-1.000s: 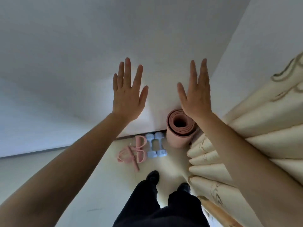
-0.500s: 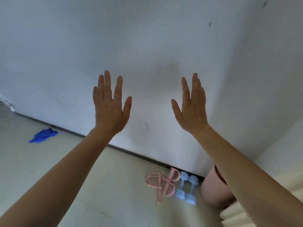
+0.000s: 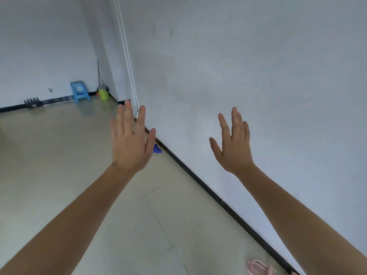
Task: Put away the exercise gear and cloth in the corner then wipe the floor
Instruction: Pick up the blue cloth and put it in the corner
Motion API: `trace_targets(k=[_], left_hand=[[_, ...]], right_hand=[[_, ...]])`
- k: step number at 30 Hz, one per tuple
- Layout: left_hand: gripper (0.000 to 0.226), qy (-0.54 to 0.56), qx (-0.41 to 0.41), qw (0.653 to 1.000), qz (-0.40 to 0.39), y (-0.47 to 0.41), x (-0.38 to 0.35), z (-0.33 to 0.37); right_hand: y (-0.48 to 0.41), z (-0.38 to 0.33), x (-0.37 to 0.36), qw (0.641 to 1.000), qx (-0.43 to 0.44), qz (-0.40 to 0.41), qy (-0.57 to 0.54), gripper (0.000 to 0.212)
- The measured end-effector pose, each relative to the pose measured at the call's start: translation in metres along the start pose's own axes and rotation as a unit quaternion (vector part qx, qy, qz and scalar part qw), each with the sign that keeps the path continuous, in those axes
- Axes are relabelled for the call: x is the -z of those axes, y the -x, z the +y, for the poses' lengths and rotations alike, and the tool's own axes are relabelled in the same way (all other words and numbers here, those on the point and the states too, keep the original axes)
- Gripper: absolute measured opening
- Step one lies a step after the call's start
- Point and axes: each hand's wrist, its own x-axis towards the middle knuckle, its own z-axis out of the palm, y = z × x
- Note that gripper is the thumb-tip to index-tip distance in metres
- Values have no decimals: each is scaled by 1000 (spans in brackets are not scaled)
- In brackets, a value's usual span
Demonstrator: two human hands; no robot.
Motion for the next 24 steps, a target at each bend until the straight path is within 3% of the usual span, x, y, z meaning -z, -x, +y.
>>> trace_targets(k=[4,9,24], left_hand=[[62,-49,57,997,-10,8,4,-96],[63,-80,119,989,-44,11,-28,-188],[65,-152,147,968,-136,-160,-201,-410]], right_hand=[[-48,-86,-66,996,78,-12,-44,66],[-97,-153,-161,989,105,-42,-100,69],[-332,-232,-434,974,85,-132,-165,74]])
